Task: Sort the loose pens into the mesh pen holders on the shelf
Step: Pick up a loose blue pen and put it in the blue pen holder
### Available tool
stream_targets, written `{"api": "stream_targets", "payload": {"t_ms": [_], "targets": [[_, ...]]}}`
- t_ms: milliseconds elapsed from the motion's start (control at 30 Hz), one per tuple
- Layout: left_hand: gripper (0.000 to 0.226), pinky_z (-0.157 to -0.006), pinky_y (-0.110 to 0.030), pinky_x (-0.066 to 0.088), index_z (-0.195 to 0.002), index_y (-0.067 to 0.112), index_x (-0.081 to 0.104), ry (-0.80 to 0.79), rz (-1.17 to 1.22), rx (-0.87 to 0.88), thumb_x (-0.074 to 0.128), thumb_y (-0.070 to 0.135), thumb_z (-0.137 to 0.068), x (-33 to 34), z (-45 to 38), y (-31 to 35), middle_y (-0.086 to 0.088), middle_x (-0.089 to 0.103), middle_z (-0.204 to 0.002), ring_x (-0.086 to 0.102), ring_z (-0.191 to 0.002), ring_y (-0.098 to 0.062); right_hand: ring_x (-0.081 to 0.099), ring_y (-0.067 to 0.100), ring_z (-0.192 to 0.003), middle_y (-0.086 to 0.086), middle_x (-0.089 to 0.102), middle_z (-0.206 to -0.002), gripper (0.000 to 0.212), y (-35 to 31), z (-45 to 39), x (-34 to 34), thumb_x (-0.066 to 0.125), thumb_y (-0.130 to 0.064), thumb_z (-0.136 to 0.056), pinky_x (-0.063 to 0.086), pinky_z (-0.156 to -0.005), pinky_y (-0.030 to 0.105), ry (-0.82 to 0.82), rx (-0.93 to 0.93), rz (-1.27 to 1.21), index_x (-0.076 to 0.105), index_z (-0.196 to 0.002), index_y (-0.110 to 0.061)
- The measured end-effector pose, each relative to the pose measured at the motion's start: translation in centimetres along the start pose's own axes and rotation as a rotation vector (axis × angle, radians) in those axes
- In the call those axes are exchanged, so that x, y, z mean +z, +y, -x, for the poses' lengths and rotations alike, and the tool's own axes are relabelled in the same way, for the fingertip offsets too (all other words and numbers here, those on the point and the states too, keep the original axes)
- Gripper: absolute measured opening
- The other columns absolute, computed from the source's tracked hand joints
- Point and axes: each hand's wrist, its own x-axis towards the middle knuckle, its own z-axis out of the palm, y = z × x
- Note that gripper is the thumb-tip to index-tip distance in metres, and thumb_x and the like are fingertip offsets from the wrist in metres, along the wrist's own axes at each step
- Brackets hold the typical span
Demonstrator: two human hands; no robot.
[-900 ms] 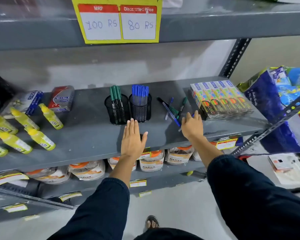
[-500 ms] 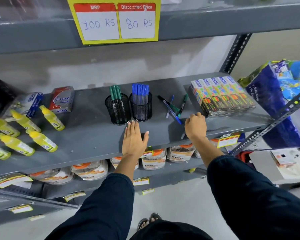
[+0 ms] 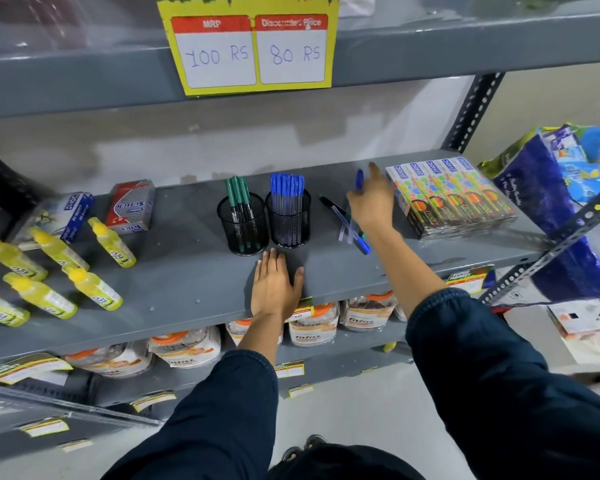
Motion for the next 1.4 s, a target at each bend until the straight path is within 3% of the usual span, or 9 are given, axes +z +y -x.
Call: {"api": "stream_targets", "payload": {"t_ms": [133,200,333,567,767,900,1033,1233,1400], "targets": [[0.057,-0.119,-0.039,0.015,-0.138,0.0,0.031,0.033,0.04,0.013,0.038,0.038,-0.096,0.1,0.2,0.0,-0.02,0.03,-0.15,0.021,-0.142,-0.031,0.058,0.028,-0.089,0.02,0.049,-0.122,0.058,-5.2,-0.6,1.9,0.048,0.008,-0.086,0.049,-0.079,0.031,0.012,-0.178,-0.177,0.036,-0.139,-0.011],[0.055,-0.118,-0.037,0.014,-0.137,0.002,0.033,0.041,0.04,0.0,0.04,0.037,-0.095,0.2,0.1,0.0,-0.02,0.031,-0.15,0.022,-0.142,-0.031,0.055,0.024,-0.078,0.02,0.049,-0.12,0.057,-6.7,-0.5,3.1,0.047,0.012,-0.084,0.056,-0.077,0.037,0.03,-0.269,-0.242,0.04,-0.136,-0.01],[0.055,-0.118,-0.036,0.013,-0.137,0.002,0.033,0.042,0.036,-0.017,0.041,0.037,-0.095,0.3,-0.1,0.1,-0.018,0.03,-0.151,0.021,-0.142,-0.029,0.061,0.038,-0.084,0.021,0.048,-0.122,0.053,-6.6,-0.2,5.4,0.046,0.011,-0.084,0.055,-0.075,0.048,-0.04,-0.359,-0.099,0.04,-0.133,-0.007],[0.058,-0.118,-0.038,0.014,-0.137,-0.001,0.034,0.055,0.047,-0.02,0.043,0.036,-0.094,0.3,-0.2,0.3,-0.02,0.033,-0.149,0.026,-0.14,-0.031,0.059,0.04,-0.104,0.021,0.048,-0.13,0.04,-4.7,-0.2,7.4,0.05,0.003,-0.088,0.049,-0.084,0.042,-0.147,-0.296,0.17,0.045,-0.127,-0.002],[0.057,-0.117,-0.039,0.017,-0.135,-0.001,0.037,0.073,0.048,-0.004,0.04,0.038,-0.094,0.3,0.0,0.1,-0.021,0.036,-0.147,0.028,-0.139,-0.031,0.051,0.035,-0.116,0.02,0.046,-0.132,0.043,-4.2,-0.7,7.2,0.057,-0.005,-0.089,0.044,-0.099,0.038,-0.091,-0.264,0.1,0.046,-0.13,0.001],[0.063,-0.117,-0.04,0.017,-0.136,-0.001,0.036,0.066,0.066,-0.001,0.03,0.042,-0.09,0.2,0.1,0.0,-0.021,0.037,-0.147,0.028,-0.139,-0.032,0.055,0.036,-0.11,0.021,0.051,-0.126,0.034,-1.8,-0.6,5.9,0.056,-0.015,-0.091,0.046,-0.095,0.041,0.031,-0.136,-0.007,0.054,-0.12,0.002],[0.055,-0.119,-0.039,0.013,-0.138,0.003,0.033,0.043,0.048,-0.001,0.035,0.038,-0.096,0.4,-0.2,-0.2,-0.017,0.032,-0.15,0.021,-0.142,-0.029,0.055,0.041,-0.104,0.023,0.055,-0.117,0.023,2.4,1.6,4.6,0.054,-0.014,-0.091,0.046,-0.087,0.042,0.101,-0.041,0.074,0.06,-0.105,0.003],[0.055,-0.118,-0.039,0.016,-0.137,0.002,0.035,0.058,0.019,-0.006,0.038,0.037,-0.095,0.7,-0.2,-0.2,-0.018,0.035,-0.149,0.025,-0.141,-0.03,0.051,0.038,-0.109,0.019,0.053,-0.116,0.033,7.2,5.5,3.3,0.057,-0.026,-0.088,0.041,-0.093,0.046,0.064,0.101,0.362,0.055,-0.108,0.0],[0.055,-0.118,-0.038,0.016,-0.138,0.003,0.034,0.059,0.007,-0.001,0.037,0.038,-0.096,0.6,-0.2,-0.3,-0.017,0.034,-0.149,0.024,-0.141,-0.03,0.049,0.037,-0.109,0.019,0.052,-0.116,0.031,7.9,6.2,3.2,0.052,-0.027,-0.093,0.038,-0.096,0.046,-0.009,0.112,0.428,0.054,-0.107,0.0]]}}
